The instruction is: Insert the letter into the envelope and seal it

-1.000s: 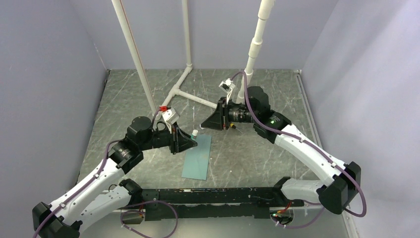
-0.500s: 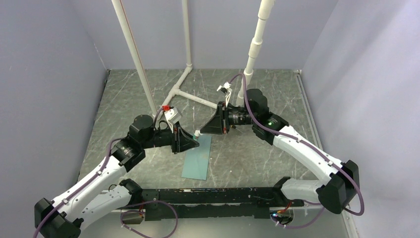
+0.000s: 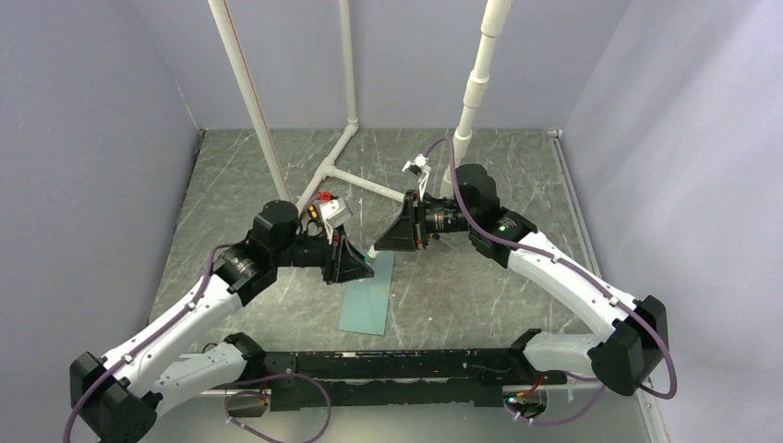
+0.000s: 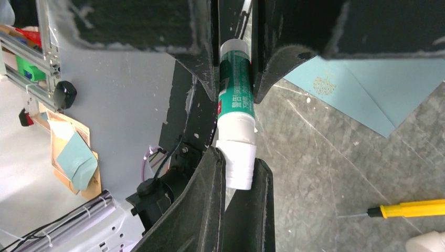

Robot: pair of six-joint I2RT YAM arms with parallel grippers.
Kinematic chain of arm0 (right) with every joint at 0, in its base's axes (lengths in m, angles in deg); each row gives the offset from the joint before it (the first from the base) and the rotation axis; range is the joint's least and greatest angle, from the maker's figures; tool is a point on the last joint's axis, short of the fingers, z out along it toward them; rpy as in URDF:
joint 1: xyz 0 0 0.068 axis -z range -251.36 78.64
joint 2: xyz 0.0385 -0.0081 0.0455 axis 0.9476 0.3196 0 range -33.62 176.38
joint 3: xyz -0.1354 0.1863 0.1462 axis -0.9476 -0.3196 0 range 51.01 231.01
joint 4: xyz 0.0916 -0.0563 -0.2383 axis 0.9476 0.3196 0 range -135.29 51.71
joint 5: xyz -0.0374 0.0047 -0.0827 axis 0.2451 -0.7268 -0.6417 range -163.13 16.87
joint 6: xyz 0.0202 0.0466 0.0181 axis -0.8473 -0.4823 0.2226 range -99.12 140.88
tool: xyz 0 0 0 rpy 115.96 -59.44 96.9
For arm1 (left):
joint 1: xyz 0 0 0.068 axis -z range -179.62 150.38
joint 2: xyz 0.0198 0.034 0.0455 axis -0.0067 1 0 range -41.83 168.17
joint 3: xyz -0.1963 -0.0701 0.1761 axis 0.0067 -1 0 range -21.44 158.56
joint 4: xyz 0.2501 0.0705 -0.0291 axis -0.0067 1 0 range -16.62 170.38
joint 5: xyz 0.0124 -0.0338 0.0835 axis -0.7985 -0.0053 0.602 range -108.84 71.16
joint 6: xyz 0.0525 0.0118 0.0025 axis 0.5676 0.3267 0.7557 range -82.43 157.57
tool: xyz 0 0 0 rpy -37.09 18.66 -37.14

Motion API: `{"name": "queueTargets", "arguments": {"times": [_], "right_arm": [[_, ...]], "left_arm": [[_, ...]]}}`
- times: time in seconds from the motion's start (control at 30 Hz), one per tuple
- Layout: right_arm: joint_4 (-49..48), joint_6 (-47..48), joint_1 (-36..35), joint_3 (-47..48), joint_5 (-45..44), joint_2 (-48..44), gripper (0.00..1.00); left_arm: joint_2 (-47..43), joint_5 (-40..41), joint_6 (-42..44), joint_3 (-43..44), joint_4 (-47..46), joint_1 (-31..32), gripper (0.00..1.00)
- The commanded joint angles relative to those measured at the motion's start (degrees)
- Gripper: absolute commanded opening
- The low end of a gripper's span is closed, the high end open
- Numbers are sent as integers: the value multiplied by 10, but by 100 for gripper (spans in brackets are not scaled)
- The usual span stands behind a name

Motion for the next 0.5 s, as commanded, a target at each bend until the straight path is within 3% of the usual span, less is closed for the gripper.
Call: {"name": "queueTargets", "arguments": {"times": [0.0,0.27,0.47], "right_arm": [[65,63,-11,23,39,-3,0],[162,118,-42,40,32,13,0],[167,103,-51,33,19,19,0]], "left_arm": [[16,-6,73,86,49,4,3],[85,-40,222,201,203,4,2],[109,-57,305,242,244,6,3]]}}
